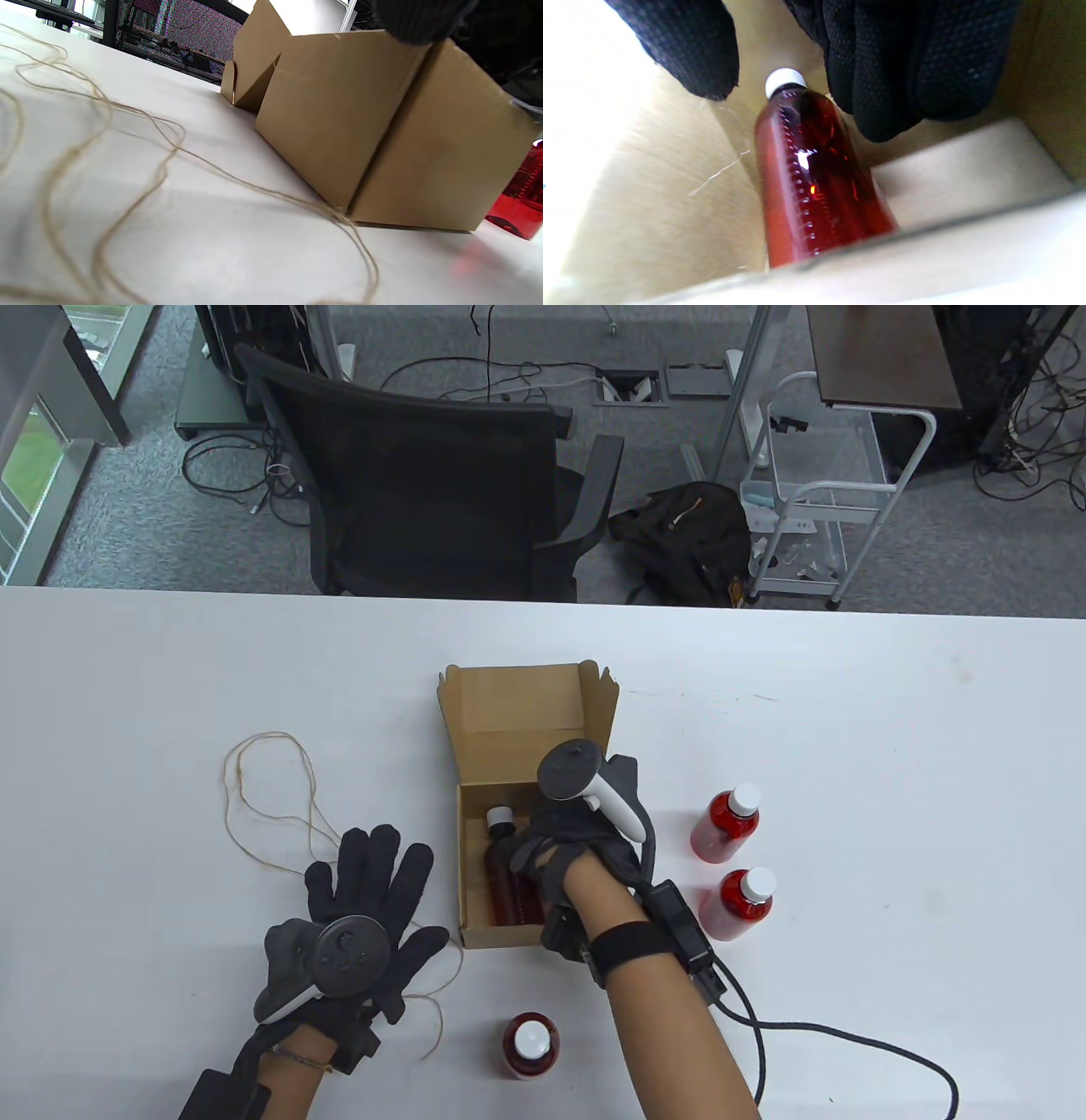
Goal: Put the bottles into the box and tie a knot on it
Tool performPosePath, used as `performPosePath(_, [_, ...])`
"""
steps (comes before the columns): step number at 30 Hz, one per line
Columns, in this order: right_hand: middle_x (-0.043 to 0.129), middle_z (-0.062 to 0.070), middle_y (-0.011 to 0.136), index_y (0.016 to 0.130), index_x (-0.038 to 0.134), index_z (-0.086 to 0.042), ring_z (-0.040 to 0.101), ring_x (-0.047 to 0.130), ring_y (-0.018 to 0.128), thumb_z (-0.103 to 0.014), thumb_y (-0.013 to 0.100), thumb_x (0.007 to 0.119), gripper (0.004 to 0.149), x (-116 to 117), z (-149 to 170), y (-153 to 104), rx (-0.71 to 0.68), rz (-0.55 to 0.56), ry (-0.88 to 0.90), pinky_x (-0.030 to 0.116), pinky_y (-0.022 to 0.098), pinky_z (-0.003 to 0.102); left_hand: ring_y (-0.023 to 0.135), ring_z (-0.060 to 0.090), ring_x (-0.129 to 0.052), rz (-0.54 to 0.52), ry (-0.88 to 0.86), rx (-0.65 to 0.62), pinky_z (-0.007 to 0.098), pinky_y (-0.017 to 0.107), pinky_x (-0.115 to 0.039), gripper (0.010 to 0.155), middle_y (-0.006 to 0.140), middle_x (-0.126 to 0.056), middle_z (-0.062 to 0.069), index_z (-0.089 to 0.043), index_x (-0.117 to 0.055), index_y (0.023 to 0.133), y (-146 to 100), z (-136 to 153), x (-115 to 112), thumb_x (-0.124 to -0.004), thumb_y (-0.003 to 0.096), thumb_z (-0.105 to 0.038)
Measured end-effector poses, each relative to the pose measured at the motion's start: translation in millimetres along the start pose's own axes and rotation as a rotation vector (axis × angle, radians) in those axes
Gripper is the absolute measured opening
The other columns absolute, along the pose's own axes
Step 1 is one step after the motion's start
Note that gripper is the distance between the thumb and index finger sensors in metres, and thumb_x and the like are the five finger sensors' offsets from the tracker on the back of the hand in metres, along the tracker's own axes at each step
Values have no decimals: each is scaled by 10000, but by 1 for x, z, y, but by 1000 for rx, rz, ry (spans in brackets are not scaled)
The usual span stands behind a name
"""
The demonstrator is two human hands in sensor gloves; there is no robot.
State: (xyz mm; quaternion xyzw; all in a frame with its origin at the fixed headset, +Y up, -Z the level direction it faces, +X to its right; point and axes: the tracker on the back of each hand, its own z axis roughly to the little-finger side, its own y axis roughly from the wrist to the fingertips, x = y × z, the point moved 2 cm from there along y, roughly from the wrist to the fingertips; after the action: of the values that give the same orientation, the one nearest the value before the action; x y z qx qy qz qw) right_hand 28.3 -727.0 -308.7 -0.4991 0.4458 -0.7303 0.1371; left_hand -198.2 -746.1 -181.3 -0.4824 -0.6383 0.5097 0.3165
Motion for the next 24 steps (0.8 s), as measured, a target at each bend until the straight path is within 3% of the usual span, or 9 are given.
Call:
performPosePath(8, [823, 260, 886, 1021, 586, 20, 416, 932, 621, -363, 467, 876, 733, -19, -19, -58, -378, 25, 144, 848, 434, 530, 1107, 582, -108, 1, 4, 16, 817, 655, -218, 930, 1269, -88, 224, -277, -200, 1203, -3, 1, -1, -700, 502, -629])
performPosePath(10, [801, 243, 923, 1040, 587, -17, 415, 913, 665, -407, 480, 860, 735, -17, -22, -75, -607, -84, 188, 837, 471, 528, 1107, 579, -113, -10, -1, 16, 813, 657, -220, 927, 1268, -92, 225, -274, -207, 1204, -5, 0, 0, -700, 503, -628])
performPosePath(13, [768, 225, 974, 1058, 577, -51, 442, 854, 751, -417, 478, 866, 744, -7, -17, -96, -758, -166, 253, 782, 537, 559, 1108, 578, -107, -21, -4, 11, 813, 658, -217, 927, 1268, -89, 224, -275, -202, 1203, -6, -2, 2, -699, 505, -627])
performPosePath(16, [732, 214, 1015, 1070, 572, -78, 456, 794, 819, -452, 458, 892, 786, 10, -4, -110, -815, -225, 281, 732, 586, 577, 1108, 577, -103, -24, -7, 10, 812, 659, -215, 928, 1268, -86, 224, -274, -201, 1204, -6, -3, 2, -700, 505, -626])
performPosePath(20, [639, 208, 1083, 1094, 530, -99, 490, 642, 918, -471, 455, 906, 829, 39, 17, -117, -816, -383, 318, 603, 654, 612, 1106, 579, -107, -27, -5, 10, 812, 658, -222, 927, 1266, -92, 228, -271, -207, 1203, -7, -2, 1, -701, 504, -625])
performPosePath(24, [625, 201, 1093, 1097, 524, -110, 492, 588, 947, -459, 435, 929, 851, 61, 33, -116, -806, -422, 287, 552, 670, 623, 1109, 573, -109, -41, -12, 12, 805, 663, -215, 925, 1268, -92, 225, -271, -211, 1204, -8, -1, 4, -703, 505, -623])
